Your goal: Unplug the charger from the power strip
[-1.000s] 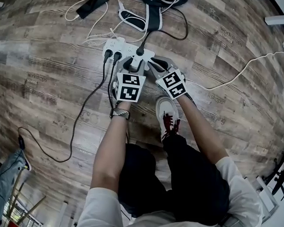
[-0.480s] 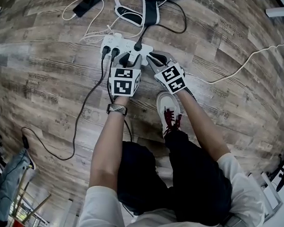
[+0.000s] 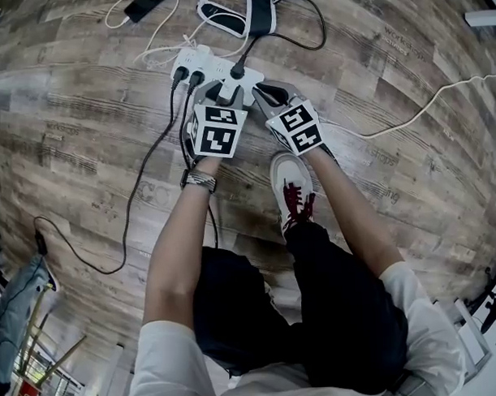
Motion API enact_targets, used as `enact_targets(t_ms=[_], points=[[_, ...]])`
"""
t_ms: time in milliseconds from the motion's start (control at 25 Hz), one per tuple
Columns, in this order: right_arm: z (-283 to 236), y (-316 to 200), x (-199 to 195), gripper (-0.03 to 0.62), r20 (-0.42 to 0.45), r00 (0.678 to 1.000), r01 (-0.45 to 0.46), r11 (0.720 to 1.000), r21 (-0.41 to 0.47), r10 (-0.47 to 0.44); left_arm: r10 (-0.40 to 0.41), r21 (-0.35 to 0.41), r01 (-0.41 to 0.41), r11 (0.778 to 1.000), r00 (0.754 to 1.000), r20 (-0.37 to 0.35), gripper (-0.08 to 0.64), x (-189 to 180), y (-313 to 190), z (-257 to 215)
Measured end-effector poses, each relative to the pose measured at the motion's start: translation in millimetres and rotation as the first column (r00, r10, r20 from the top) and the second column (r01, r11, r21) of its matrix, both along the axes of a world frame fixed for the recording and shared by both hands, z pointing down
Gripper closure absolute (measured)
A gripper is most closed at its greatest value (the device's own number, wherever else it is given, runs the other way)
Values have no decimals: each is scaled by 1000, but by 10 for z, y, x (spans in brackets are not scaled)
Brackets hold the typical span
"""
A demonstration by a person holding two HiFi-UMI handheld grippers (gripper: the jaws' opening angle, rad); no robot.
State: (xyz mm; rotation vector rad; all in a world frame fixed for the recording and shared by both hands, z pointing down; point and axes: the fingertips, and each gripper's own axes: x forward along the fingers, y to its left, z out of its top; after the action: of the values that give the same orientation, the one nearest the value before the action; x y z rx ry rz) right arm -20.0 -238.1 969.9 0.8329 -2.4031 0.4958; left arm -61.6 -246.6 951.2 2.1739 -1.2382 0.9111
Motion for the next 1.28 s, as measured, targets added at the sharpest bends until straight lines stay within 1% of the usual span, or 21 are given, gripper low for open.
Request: enact_targets(t_ms=[80,120,160,320,400,440,520,640,680,720,840,880,920,960,1000,1120,1160,1200,1280], points=[[2,6,4,563,-5,1000,0,1000,2,0,-49,-25,47,999,997,-65,420,-19,7,4],[2,9,3,561,-5,1000,2,1000,0,-2,-60,-29,58,998,995,-79,420,-23,8,1],[2,12,1,562,-3,1000,4,1000,-2,-4,-58,-24,57,998,995,-76,419,-22,6,-6],[-1,13,1,561,-7,1000,5,1000,3,-5,3,14,-3,1000,1000,20,420,7,7,-18],[-2,17,-1,561,-8,1000,2,1000,11,-2,15,11,-15,1000,999,44,420,13,17,-9],[0,19,-2,561,-8,1000,1,1000,13,-1,13,7,-14,1000,999,42,420,11,19,-7],[2,19,-5,561,-6,1000,3,1000,12,-2,-13,-2,13,1000,1000,1,420,-6,17,-7],[-5,8,-3,561,0,1000,3,1000,12,-3,-77,-22,75,997,992,-99,419,-45,10,-15],[-7,4,-3,561,0,1000,3,1000,14,-3,-82,-22,80,997,991,-106,419,-49,7,-18],[-7,2,-3,561,-1,1000,3,1000,16,-3,-74,-16,73,997,993,-92,419,-48,5,-18],[-1,7,-2,561,-2,1000,1,1000,18,-1,0,14,-1,1000,1000,12,420,-5,7,-14],[1,9,-3,561,-1,1000,0,1000,18,0,17,17,-17,1000,999,35,420,6,7,-12],[1,11,-6,561,-1,1000,-1,1000,18,1,23,17,-24,1000,999,43,420,10,7,-12],[2,12,-8,561,0,1000,-2,1000,19,2,19,14,-20,1000,999,36,420,6,5,-12],[2,12,-10,561,-1,1000,-2,1000,20,2,5,8,-6,1000,1000,14,420,-4,2,-13],[2,6,-4,561,-2,1000,-5,1000,20,5,-72,-28,70,997,993,-92,419,-44,-1,-15],[2,2,0,561,-3,1000,-5,1000,19,5,-85,-31,83,996,991,-107,419,-49,-1,-19],[1,0,2,561,-4,1000,-6,1000,18,6,-82,-25,80,996,992,-99,419,-49,-2,-22],[-1,1,0,561,-4,1000,-7,1000,18,7,-35,6,36,999,999,-30,420,-29,-6,-28]])
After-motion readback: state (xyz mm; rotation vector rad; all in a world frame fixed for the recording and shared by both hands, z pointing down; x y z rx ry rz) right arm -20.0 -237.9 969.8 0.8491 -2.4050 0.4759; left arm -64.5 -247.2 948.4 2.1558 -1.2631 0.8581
